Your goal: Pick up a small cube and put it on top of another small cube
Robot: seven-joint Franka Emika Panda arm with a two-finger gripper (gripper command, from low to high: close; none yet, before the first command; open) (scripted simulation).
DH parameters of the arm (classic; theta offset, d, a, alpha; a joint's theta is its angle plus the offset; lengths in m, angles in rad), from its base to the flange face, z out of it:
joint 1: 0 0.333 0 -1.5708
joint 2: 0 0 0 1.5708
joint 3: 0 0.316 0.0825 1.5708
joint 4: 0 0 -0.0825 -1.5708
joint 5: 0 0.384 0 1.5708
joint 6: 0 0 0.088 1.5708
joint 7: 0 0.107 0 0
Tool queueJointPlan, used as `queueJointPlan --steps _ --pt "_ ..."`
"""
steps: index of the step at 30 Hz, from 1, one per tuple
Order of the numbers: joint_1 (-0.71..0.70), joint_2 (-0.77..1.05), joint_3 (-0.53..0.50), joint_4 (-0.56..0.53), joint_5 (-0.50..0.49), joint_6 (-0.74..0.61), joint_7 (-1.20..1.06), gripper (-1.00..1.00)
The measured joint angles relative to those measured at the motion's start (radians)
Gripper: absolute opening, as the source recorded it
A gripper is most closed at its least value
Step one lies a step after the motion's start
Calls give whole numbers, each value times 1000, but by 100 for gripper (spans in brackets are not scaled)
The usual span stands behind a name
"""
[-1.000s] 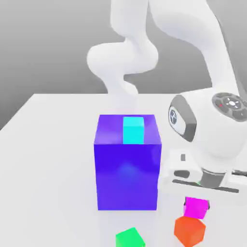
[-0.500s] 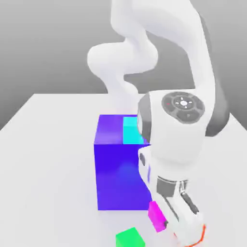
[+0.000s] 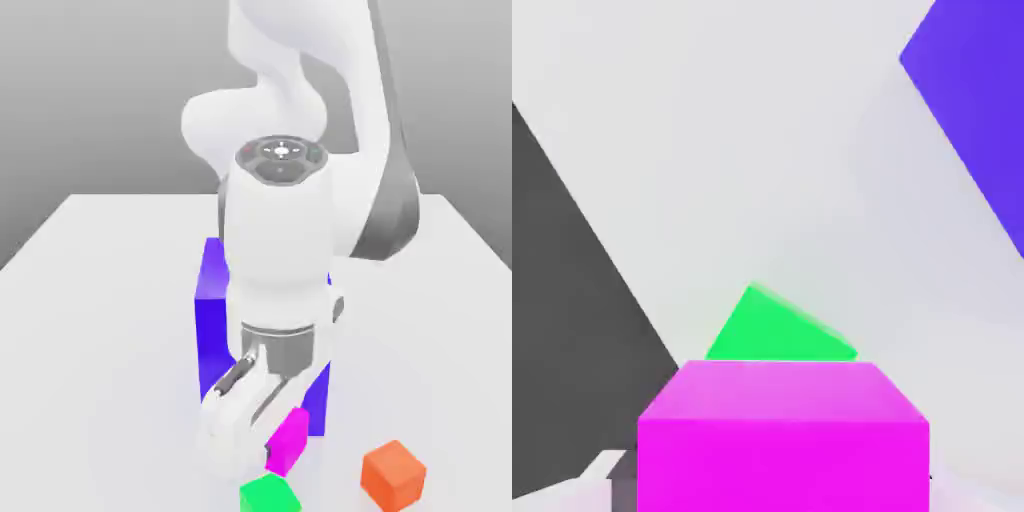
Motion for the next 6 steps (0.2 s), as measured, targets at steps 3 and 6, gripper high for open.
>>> queueJointPlan --steps 3,6 --pt "-29 80 38 5 58 70 -37 100" --pt "-29 80 38 5 58 70 -37 100"
